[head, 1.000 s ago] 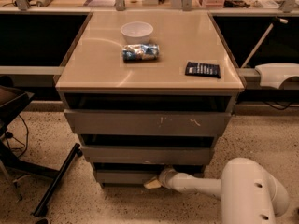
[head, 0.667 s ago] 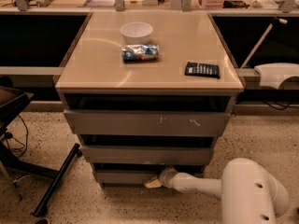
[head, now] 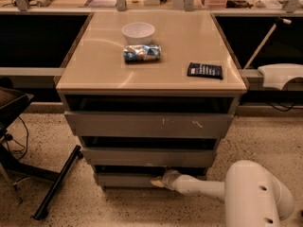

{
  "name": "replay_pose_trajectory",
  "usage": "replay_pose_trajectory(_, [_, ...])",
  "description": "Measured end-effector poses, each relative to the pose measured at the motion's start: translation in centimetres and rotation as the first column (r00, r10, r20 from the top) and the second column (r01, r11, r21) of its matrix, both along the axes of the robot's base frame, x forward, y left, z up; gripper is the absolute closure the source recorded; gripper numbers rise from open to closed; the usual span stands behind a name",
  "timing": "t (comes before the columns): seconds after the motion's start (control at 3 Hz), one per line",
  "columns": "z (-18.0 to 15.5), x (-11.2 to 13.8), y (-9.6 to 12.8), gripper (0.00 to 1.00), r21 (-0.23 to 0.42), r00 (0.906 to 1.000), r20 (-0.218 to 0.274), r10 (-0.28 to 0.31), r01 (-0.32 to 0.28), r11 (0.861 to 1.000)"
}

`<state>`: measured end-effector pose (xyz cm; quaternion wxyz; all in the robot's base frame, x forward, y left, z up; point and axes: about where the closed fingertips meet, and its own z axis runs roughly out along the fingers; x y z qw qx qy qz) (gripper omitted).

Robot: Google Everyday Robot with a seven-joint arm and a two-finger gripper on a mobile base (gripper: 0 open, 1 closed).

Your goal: Open bottom drawer

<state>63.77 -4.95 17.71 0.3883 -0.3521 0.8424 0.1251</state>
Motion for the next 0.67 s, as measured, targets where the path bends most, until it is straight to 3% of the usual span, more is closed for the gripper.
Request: replay_pose_trajectory(0.67, [0.12, -0.20, 0.06, 0.89, 0.027, 0.9999, 0.006, -0.009, 0.009, 1.000])
